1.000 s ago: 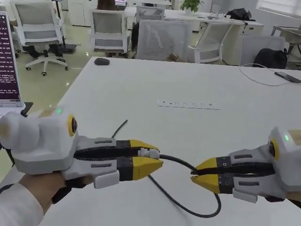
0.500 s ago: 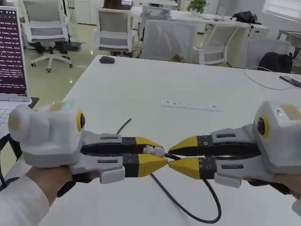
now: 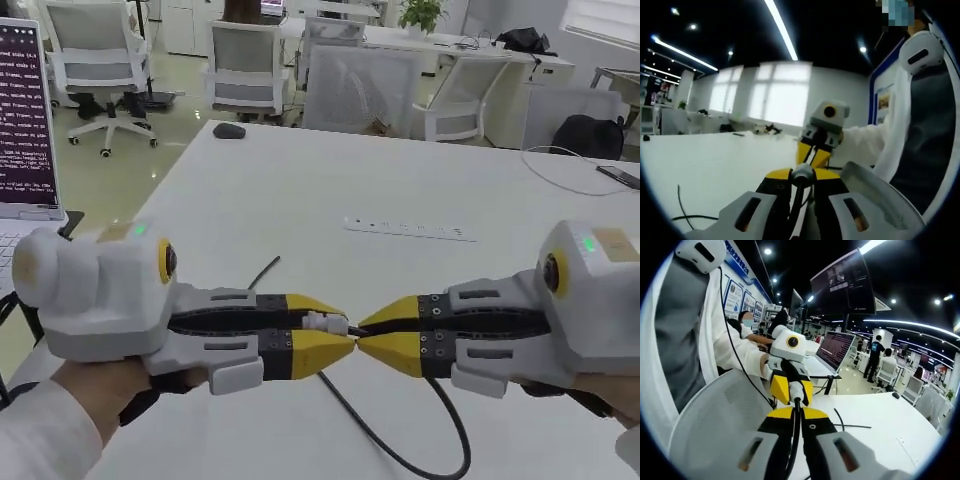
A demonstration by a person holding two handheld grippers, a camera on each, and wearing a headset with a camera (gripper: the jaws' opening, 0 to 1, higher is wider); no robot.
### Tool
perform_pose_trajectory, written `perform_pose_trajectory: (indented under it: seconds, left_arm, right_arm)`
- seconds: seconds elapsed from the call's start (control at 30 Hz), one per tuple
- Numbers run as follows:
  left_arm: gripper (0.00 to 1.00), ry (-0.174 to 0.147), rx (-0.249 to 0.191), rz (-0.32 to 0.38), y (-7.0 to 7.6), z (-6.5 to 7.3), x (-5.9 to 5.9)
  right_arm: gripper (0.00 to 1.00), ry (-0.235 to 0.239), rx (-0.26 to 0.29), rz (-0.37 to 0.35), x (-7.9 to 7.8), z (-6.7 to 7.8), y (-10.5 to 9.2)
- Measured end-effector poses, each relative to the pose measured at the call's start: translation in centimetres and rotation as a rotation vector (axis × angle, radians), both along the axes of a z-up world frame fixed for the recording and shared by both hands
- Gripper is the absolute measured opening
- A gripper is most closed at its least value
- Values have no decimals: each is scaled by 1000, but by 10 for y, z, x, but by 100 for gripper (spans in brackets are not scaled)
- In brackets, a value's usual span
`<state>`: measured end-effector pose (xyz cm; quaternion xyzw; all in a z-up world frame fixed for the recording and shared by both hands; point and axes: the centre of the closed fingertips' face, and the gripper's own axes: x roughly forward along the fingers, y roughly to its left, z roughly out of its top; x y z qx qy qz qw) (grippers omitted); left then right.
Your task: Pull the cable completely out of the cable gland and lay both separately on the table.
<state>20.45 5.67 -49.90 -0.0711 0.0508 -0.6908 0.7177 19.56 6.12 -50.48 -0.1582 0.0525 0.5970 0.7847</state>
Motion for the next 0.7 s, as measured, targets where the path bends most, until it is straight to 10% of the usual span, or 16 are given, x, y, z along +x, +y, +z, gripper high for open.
perform_pose_trajectory:
  seconds: [0.7]
  left_arm:
    - [16, 4, -13, 35, 4, 4, 8]
  right_arm:
    - [4, 38, -66, -75, 12, -33, -50]
